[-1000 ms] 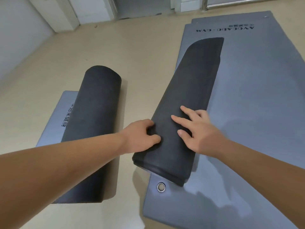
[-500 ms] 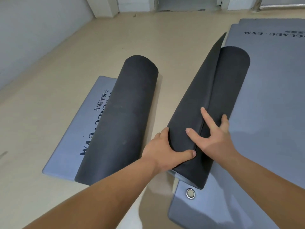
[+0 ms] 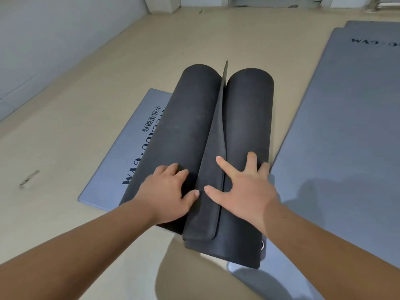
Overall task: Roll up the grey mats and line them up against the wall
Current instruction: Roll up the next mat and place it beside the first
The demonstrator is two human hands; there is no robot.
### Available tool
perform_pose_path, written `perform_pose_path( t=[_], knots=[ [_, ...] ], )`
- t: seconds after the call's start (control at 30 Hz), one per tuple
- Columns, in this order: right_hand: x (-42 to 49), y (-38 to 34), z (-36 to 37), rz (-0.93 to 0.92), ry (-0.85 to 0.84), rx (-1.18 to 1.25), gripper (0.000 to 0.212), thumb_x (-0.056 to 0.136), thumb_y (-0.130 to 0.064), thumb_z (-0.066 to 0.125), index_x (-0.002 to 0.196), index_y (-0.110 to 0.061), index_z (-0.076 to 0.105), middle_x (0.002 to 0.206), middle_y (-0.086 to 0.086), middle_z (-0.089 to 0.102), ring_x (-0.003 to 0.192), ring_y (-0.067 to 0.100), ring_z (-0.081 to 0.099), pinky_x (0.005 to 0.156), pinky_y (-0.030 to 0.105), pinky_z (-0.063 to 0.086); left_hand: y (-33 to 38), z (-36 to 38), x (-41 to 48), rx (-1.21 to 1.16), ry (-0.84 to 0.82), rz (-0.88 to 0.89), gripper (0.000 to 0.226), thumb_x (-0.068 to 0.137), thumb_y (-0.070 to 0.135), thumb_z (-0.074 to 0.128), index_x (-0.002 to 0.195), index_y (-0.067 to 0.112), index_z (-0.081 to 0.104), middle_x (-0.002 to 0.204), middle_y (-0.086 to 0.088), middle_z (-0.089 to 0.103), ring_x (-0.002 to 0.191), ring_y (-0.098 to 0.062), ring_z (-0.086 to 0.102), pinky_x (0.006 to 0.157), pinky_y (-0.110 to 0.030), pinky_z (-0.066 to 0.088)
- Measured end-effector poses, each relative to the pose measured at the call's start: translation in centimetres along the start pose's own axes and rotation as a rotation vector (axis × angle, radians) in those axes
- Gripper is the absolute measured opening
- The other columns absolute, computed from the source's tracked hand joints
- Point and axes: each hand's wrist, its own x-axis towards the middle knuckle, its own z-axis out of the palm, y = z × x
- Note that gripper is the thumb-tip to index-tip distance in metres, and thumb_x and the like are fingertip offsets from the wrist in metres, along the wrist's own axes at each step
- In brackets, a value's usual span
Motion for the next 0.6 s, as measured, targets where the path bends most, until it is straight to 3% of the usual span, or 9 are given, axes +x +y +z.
perform_pose_path(
  t=[0.07, 0.13, 0.33, 0.43, 0.5, 0.6],
  knots=[
    [0.1, 0.1, -0.1, -0.014, 0.006, -0.04, 0.085, 0.08, -0.092, 0.033, 0.152, -0.066, -0.003, 0.162, 0.001, -0.006, 0.149, 0.045, 0.009, 0.095, 0.048, 0.056, -1.1, 0.9, -0.1, 0.142, -0.058, -0.079, 0.083, 0.094, 0.077, 0.032, 0.152, 0.017, 0.038, 0.164, -0.001, 0.028, 0.151, -0.025, 0.027, 0.109, -0.048, 0.044],
    [0.3, 0.0, -0.2, -0.01, 0.007, -0.056, 0.084, 0.08, -0.093, 0.029, 0.152, -0.066, -0.004, 0.161, 0.002, -0.003, 0.148, 0.045, 0.013, 0.093, 0.046, 0.057, -2.1, 1.2, -0.1, 0.228, -0.087, -0.141, 0.1, 0.089, 0.086, 0.03, 0.156, 0.012, 0.029, 0.167, -0.008, 0.021, 0.153, -0.027, 0.024, 0.11, -0.048, 0.044],
    [1.6, -4.5, 0.2, -0.006, -0.001, -0.194, 0.093, 0.074, -0.1, 0.018, 0.155, -0.06, -0.002, 0.162, 0.007, -0.001, 0.144, 0.05, 0.011, 0.082, 0.05, 0.058, -7.7, 0.7, 1.0, 0.171, 0.006, -0.226, 0.112, 0.07, 0.101, 0.034, 0.144, 0.017, 0.04, 0.15, -0.001, 0.041, 0.133, -0.023, 0.047, 0.092, -0.04, 0.054],
    [1.9, -8.3, 0.3, -0.097, -0.009, -0.228, 0.085, 0.085, -0.09, 0.017, 0.16, -0.051, 0.007, 0.17, 0.007, 0.003, 0.149, 0.049, 0.005, 0.1, 0.057, 0.05, -10.7, 0.5, 1.3, 0.097, 0.007, -0.242, 0.106, 0.066, 0.1, 0.044, 0.135, 0.02, 0.042, 0.14, 0.002, 0.045, 0.122, -0.022, 0.053, 0.083, -0.038, 0.051],
    [2.3, -9.7, 0.2, -0.196, -0.018, -0.225, 0.073, 0.094, -0.073, 0.03, 0.161, -0.048, 0.015, 0.172, 0.003, 0.013, 0.15, 0.046, 0.008, 0.112, 0.056, 0.041, -13.4, -0.2, 1.3, 0.007, 0.018, -0.262, 0.102, 0.066, 0.097, 0.05, 0.136, 0.023, 0.043, 0.142, 0.005, 0.045, 0.122, -0.021, 0.053, 0.081, -0.037, 0.047],
    [3.6, -8.7, -0.5, -0.409, -0.038, -0.225, 0.07, 0.088, -0.05, 0.045, 0.157, -0.045, 0.033, 0.169, -0.009, 0.026, 0.148, 0.033, 0.022, 0.118, 0.047, 0.033, -17.6, -0.9, 0.7, -0.123, 0.011, -0.33, 0.102, 0.066, 0.089, 0.049, 0.147, 0.028, 0.04, 0.152, 0.009, 0.042, 0.135, -0.021, 0.044, 0.097, -0.042, 0.045]
  ],
)
